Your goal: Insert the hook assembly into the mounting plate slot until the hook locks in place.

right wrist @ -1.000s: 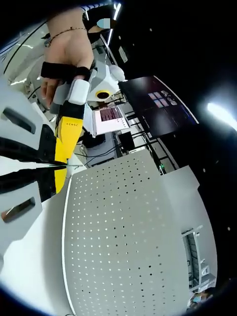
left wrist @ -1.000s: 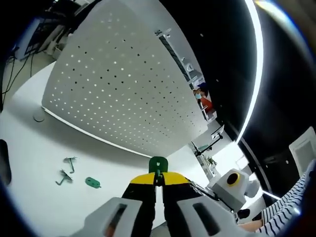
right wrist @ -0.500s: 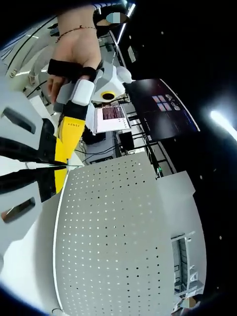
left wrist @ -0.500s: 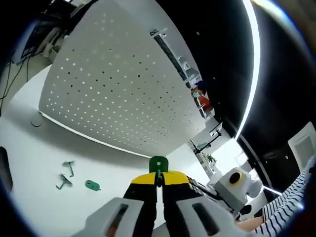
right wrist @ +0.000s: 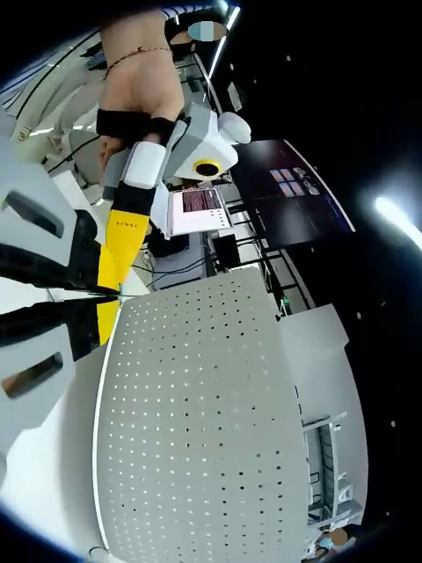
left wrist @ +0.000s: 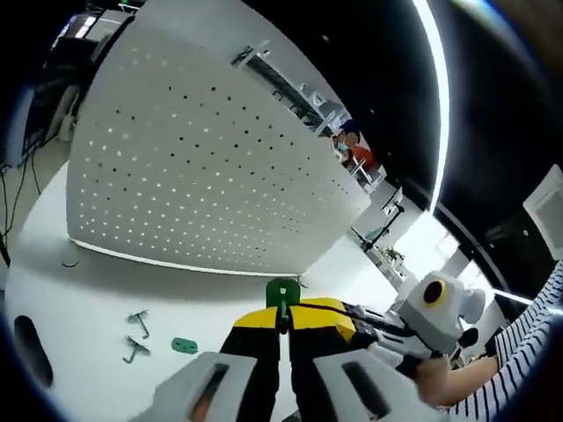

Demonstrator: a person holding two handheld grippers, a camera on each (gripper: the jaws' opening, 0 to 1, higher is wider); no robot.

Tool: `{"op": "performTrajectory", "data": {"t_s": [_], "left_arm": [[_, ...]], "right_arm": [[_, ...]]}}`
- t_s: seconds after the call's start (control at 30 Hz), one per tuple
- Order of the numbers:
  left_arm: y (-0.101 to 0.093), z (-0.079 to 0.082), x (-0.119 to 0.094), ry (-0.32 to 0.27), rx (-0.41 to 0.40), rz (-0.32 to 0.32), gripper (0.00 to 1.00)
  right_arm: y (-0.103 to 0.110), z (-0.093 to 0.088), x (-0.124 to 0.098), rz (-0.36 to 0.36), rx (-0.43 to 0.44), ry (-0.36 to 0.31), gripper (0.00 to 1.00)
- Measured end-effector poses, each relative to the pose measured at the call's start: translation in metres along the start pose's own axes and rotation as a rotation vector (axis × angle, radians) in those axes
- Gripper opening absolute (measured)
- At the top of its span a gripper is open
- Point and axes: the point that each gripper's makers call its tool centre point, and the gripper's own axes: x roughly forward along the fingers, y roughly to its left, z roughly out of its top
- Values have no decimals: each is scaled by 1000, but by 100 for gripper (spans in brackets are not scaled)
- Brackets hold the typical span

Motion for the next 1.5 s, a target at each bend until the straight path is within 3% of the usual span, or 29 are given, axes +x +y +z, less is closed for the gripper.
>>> {"op": "performTrajectory", "data": {"t_s": [0.23,0.5,0.6,0.77,0.83,0.93,1.07,1.2,1.5], "left_arm": [[5,5,0,0,115,70,1],[14,24,0,-44,213,152,1],[17,32,-1,-72,239,178,1],[22,45,-1,-128,260,216,1],[22,51,-1,-164,300,238,1],[26,58,-3,-197,348,283,1],[29,57,2,-180,375,294,1],[32,65,0,-216,383,316,1],[46,85,-8,-281,403,396,1]], "right_arm": [[-5,6,-6,-11,23,2,6],[-31,1,-26,-96,-10,18,16],[-44,-4,-39,-142,-62,40,18],[-68,-22,-66,-229,-98,86,29],[-79,-24,-76,-287,-114,71,41],[-85,-34,-92,-319,-134,92,49],[-93,-46,-108,-360,-132,109,56],[-101,-61,-122,-415,-147,155,74],[-103,-102,-146,-443,-121,252,80]]}}
